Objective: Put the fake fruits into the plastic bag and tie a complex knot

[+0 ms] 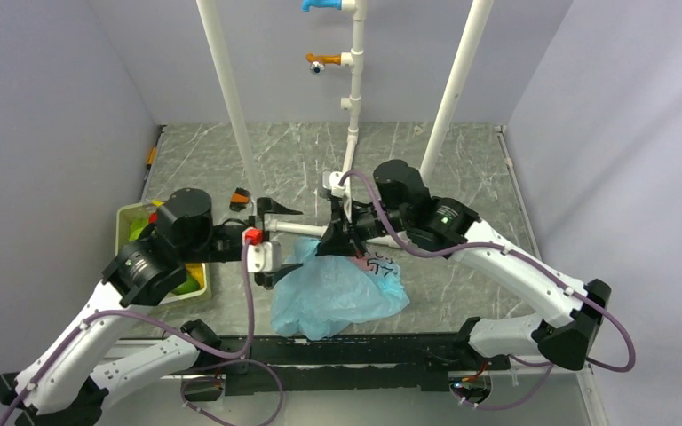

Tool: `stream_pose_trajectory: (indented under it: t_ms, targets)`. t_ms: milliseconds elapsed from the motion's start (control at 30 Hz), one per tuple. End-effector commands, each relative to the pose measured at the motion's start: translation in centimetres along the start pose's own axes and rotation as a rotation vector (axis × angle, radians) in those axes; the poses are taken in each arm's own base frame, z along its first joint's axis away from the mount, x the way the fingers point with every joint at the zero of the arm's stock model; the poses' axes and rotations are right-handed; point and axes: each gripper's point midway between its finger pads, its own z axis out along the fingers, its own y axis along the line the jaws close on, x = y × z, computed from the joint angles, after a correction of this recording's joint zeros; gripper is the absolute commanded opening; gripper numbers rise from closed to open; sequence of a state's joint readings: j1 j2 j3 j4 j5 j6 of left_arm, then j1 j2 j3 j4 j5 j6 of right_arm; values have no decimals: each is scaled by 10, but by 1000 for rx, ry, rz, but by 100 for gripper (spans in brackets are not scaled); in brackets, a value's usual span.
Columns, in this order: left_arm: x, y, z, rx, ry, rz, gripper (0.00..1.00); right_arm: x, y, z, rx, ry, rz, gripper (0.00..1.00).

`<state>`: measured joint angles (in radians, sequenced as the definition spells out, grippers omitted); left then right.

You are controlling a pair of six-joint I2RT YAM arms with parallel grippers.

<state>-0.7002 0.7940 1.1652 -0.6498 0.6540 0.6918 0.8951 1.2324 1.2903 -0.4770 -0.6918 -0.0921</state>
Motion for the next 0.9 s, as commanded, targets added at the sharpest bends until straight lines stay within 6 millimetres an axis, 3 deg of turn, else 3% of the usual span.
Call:
stream_pose_trajectory:
  t_ms: [0,67,167,233,267,400,500,667,867]
  targets:
    - [2,5,11,-7,47,115,97,-29,18,-1,-114,-74,-37,0]
    - [9,1,13,9,76,106,79,-29,21,-1,-131,-70,-41,0]
    - [20,-2,13,7,119,59,32,-25,25,-6,-142,-57,-63,0]
    - [28,-3,10,-3,148,32,13,-21,24,-13,-120,-45,-69,1]
    - [30,-4,8,-15,157,8,2,-18,23,-18,-104,-37,-65,10]
    - [40,1,-4,-73,129,-210,0,4,10,-45,10,75,-59,71]
    - [54,11,-12,-121,114,-414,0,28,0,-70,137,173,-95,94]
    - [53,16,-11,-131,62,-491,0,47,-3,-89,243,211,-96,97]
    - [53,16,-11,-117,64,-485,0,61,-31,-89,364,255,-100,85]
